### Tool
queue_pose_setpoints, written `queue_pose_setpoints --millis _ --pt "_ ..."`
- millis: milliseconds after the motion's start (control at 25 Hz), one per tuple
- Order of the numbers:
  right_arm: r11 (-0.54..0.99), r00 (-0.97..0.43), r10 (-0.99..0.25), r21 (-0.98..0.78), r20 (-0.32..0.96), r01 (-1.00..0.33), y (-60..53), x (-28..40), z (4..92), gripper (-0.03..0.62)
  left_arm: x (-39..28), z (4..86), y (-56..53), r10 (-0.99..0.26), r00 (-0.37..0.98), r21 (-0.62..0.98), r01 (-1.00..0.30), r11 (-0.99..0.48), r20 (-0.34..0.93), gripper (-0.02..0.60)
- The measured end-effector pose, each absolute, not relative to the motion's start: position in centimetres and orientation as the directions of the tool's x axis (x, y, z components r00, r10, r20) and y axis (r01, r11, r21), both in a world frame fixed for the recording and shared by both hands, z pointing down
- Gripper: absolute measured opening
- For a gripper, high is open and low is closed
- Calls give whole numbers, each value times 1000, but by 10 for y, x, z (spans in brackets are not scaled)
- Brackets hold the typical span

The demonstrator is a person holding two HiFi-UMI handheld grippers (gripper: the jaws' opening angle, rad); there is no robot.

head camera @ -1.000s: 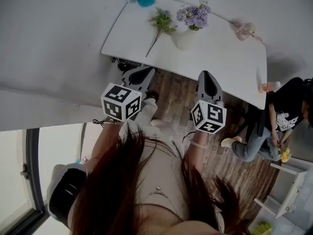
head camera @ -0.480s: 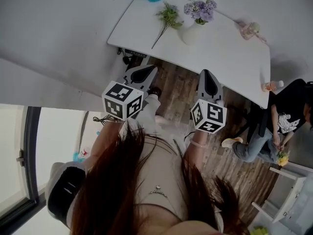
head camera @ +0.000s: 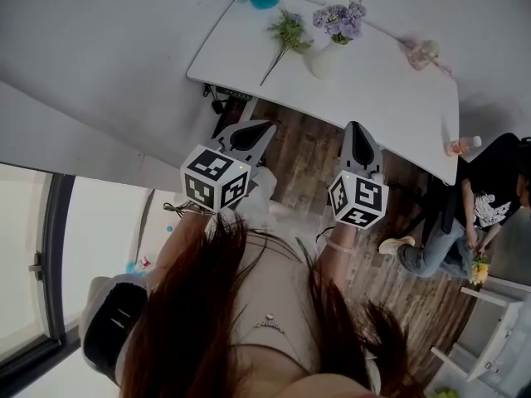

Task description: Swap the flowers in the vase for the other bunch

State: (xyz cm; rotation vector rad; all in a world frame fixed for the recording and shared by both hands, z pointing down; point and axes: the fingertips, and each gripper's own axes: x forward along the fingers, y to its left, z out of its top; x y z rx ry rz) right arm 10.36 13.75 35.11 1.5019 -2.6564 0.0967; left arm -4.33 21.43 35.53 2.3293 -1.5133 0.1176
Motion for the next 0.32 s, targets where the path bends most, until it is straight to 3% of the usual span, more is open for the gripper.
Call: queue_pose_setpoints --millis 320 --pt "513 -508 -856 35 98 -858 133 101 350 34 -44 353 214 -872 420 254 -898 -359 253 3"
